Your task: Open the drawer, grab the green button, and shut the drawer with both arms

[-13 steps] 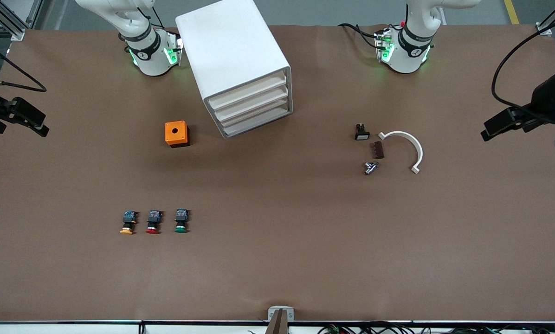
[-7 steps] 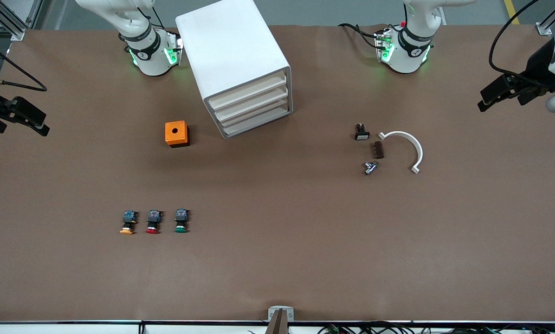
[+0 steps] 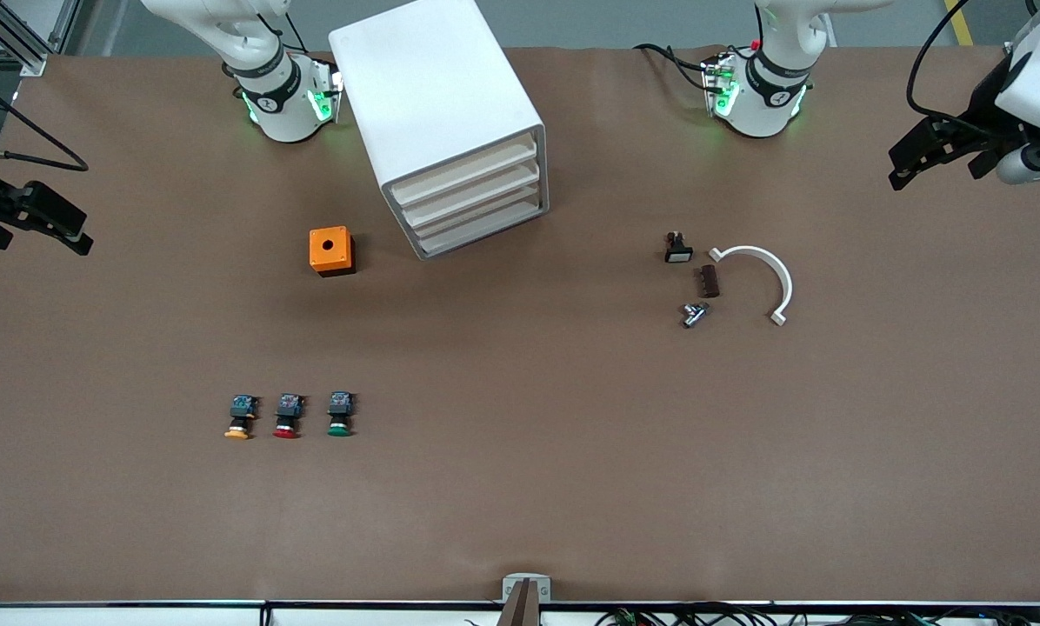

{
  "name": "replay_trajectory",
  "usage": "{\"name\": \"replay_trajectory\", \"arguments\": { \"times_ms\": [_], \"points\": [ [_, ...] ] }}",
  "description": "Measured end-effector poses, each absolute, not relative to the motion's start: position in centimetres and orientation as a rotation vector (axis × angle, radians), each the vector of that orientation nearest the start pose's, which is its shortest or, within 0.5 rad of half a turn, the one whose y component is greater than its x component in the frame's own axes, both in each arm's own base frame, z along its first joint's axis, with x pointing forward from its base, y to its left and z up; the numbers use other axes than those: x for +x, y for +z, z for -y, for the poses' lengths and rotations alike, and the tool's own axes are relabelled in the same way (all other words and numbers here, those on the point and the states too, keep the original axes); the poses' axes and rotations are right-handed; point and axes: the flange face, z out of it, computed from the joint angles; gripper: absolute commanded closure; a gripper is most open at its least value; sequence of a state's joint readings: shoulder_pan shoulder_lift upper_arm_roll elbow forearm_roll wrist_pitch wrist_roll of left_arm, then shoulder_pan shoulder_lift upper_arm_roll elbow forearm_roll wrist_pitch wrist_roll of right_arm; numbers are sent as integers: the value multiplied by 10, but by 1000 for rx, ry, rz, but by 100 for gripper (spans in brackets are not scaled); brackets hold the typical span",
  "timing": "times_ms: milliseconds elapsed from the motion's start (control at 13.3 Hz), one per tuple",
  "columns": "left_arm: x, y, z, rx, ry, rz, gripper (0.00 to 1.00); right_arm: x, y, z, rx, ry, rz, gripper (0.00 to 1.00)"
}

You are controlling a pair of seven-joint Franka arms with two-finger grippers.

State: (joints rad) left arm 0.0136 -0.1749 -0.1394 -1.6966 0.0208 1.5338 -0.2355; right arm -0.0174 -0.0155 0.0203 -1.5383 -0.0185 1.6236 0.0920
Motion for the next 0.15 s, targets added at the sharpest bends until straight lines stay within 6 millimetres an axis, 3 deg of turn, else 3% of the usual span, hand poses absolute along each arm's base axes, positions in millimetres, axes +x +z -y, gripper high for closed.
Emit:
{"name": "replay_trajectory", "arguments": {
  "times_ms": [151],
  "points": [
    [491, 653, 68, -3094, -26, 140, 0, 555, 653, 0, -3148, -160, -140, 0]
  ]
}}
